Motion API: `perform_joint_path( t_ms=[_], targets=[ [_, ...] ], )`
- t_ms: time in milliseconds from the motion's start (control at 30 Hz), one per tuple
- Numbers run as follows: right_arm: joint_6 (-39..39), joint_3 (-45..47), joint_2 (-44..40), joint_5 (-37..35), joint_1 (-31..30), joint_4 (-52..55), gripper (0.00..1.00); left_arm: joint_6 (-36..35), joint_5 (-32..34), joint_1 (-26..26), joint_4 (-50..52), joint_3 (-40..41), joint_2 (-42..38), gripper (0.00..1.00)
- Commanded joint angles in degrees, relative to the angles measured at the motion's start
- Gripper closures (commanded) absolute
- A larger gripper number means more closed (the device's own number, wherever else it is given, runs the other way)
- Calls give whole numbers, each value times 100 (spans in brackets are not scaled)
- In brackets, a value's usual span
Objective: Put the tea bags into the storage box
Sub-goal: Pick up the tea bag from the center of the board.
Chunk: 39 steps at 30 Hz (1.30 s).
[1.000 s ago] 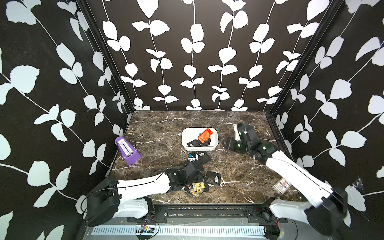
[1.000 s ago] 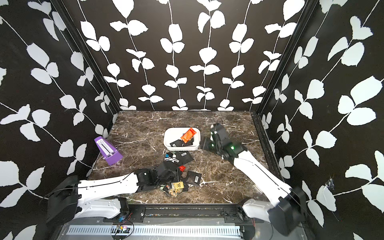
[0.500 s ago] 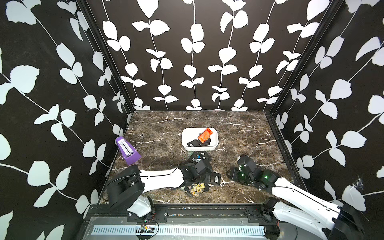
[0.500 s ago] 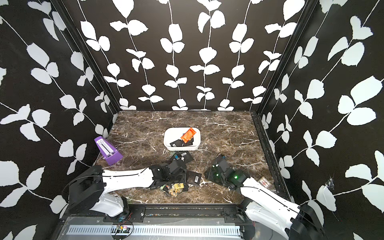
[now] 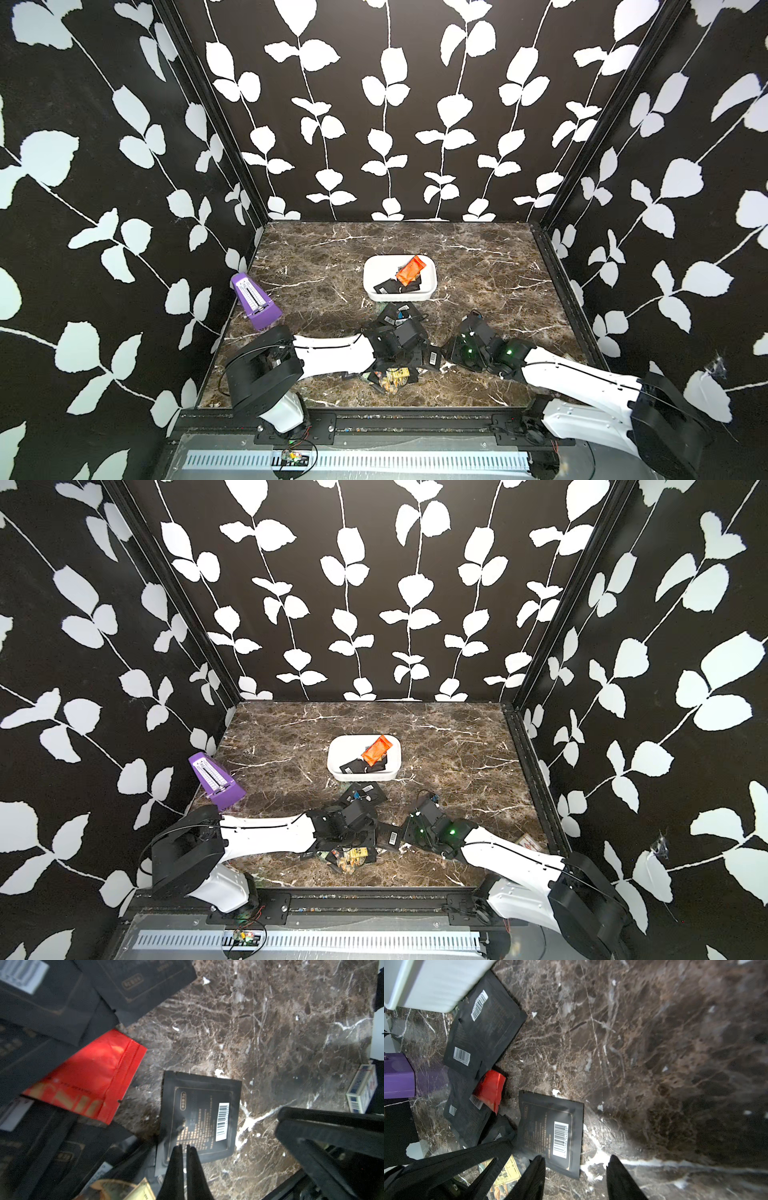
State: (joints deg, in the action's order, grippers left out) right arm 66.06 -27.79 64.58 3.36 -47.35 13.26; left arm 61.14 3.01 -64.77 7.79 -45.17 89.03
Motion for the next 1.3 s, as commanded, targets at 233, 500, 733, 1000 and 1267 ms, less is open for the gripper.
perform_joint_path(
  t_ms=[233,500,733,1000,1267],
  targets=[
    [-15,-63,331,-114,-46,-306,50,135,29,9,7,85,202,100],
    [-37,-81,504,-110,-46,-393,50,243,-20,4,3,153,395,100],
    [-85,-156,689,-89,-46,-464,50,297,-26,9,23,210,426,100],
    [-107,-137,887,-28,-46,-746,50,322,-34,9,28,272,415,100],
    [-120,-72,1155,119,-46,-1118,54,334,-27,11,31,286,412,100]
  ],
)
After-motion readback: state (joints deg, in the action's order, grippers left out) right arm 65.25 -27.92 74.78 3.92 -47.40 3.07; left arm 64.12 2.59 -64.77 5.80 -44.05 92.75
